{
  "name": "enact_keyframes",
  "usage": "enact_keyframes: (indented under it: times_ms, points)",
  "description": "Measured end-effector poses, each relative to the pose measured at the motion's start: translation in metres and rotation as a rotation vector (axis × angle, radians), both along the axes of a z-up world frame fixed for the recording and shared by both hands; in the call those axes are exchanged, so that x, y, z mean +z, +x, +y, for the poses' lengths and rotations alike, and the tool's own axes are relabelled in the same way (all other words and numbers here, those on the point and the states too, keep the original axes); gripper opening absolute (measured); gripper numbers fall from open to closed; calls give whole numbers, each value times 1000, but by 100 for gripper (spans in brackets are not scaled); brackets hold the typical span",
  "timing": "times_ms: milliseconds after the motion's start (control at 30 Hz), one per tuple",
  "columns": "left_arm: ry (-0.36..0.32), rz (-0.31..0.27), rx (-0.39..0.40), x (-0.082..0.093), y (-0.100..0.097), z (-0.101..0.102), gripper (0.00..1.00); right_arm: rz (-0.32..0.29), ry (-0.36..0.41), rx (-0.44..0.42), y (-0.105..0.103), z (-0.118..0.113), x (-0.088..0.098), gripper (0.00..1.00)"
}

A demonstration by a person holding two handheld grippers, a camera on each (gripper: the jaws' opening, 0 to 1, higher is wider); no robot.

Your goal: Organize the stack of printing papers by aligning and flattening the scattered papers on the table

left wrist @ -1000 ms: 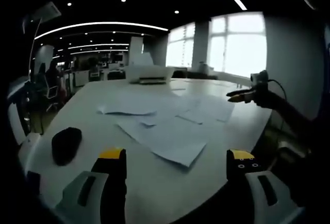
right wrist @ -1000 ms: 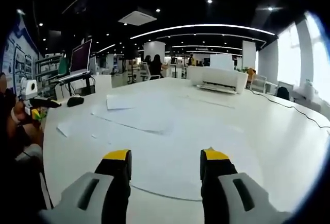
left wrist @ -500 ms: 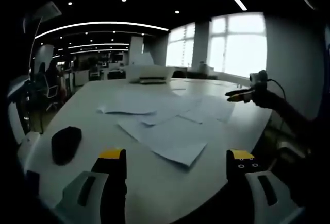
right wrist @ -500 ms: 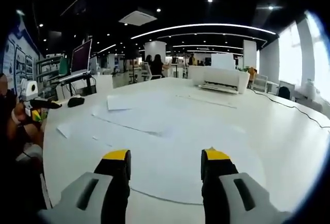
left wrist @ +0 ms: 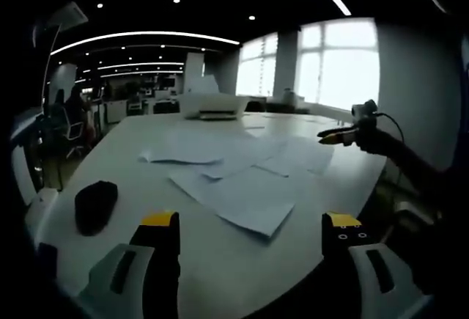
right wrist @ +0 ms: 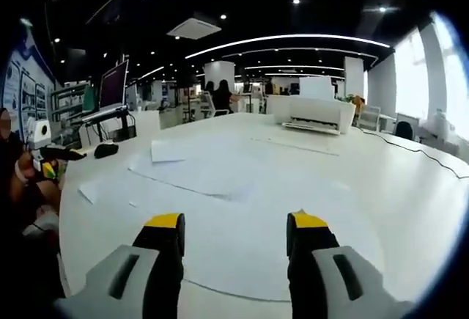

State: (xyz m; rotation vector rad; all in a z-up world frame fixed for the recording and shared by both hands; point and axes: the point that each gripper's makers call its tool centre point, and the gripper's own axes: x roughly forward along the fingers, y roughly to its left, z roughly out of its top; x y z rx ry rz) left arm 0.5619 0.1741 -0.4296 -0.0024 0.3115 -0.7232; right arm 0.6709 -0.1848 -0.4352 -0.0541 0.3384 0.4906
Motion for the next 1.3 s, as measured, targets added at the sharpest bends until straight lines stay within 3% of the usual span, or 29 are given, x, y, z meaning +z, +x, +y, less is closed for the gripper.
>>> enact_keyframes:
  times_ms: [1300]
  points:
    - [-6,7,1,-3,1,1,82,56,-10,14,21,21,-20,48]
